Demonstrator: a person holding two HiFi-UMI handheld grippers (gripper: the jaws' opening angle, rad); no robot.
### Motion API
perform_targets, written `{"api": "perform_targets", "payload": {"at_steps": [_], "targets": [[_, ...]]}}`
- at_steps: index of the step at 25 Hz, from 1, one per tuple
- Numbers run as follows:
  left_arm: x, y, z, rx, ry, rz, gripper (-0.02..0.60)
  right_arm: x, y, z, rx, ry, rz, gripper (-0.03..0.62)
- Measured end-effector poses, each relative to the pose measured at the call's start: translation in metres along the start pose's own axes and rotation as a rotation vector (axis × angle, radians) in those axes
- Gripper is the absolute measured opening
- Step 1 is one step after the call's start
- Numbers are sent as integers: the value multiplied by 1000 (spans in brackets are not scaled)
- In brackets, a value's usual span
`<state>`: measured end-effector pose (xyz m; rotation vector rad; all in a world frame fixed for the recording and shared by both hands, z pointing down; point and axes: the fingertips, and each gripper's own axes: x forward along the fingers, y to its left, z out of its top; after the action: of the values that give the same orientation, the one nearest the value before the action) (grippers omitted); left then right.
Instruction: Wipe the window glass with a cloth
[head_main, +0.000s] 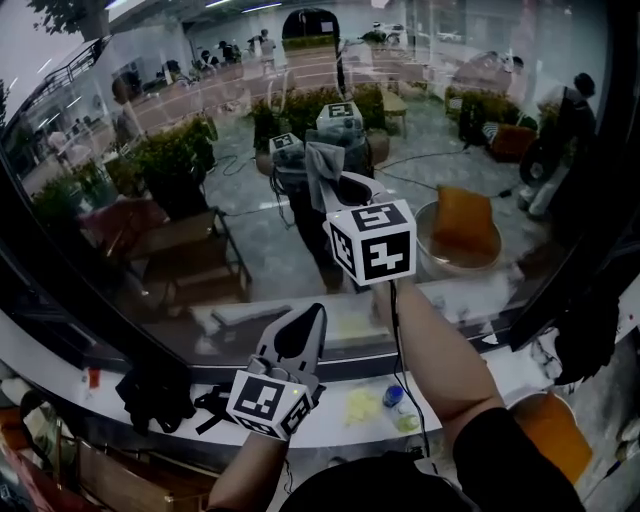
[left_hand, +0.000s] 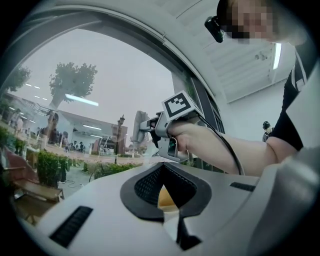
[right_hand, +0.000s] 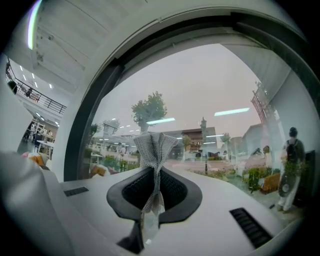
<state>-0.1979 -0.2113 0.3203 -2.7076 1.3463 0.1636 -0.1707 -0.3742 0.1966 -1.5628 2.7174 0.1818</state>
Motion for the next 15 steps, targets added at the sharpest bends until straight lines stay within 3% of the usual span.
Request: {"api": "perform_targets", "payload": {"at_steps": [10,15], "targets": [[51,-68,-8,-18,12,-112,8,-54,-94,-5,-7,15,-112,44],[76,-96,-8,-52,11,-123,8,-77,-139,-10,-7,30,-152,44]]}}
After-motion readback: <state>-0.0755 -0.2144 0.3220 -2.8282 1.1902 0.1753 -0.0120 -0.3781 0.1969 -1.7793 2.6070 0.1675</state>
